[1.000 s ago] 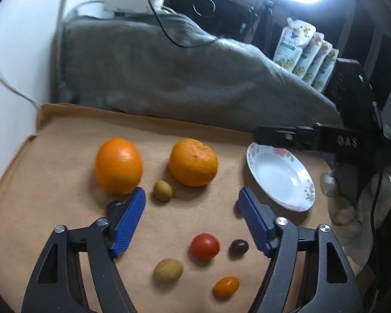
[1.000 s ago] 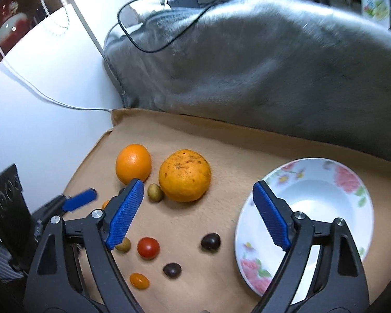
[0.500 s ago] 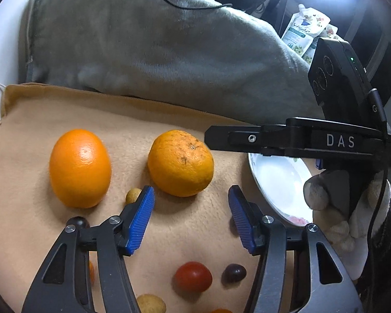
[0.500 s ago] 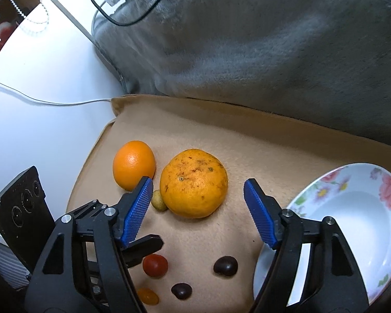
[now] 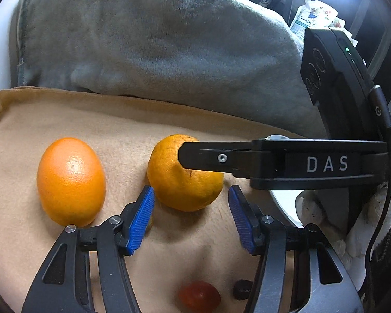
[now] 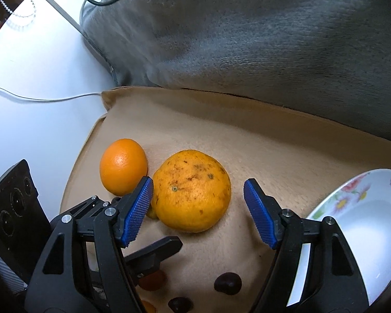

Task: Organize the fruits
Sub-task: 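Close the right gripper around the large mottled orange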

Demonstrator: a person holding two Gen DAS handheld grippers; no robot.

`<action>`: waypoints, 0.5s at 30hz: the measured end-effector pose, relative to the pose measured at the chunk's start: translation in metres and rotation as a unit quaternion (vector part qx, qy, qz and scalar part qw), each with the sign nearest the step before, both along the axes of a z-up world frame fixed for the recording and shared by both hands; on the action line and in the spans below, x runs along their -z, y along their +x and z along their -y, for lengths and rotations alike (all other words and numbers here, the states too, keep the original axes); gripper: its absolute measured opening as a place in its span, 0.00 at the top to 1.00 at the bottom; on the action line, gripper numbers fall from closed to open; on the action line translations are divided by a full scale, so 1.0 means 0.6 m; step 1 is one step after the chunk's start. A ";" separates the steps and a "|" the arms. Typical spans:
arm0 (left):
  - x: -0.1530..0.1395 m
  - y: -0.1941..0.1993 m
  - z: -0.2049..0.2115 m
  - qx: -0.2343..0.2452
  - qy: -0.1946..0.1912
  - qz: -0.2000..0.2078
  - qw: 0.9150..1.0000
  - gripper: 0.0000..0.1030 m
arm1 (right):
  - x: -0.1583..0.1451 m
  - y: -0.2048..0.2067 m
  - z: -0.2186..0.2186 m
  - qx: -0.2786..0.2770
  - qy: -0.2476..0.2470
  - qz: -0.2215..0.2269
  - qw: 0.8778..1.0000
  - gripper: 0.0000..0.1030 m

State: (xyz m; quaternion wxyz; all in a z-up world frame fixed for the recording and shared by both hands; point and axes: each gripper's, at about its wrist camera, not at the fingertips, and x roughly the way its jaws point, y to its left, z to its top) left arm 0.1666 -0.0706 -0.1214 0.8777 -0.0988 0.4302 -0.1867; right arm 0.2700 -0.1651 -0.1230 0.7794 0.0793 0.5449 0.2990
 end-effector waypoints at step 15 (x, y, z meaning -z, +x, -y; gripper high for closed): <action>-0.005 -0.008 0.003 -0.004 0.011 -0.001 1.000 0.52 | 0.018 0.005 -0.010 -0.002 0.011 -0.015 1.000 0.31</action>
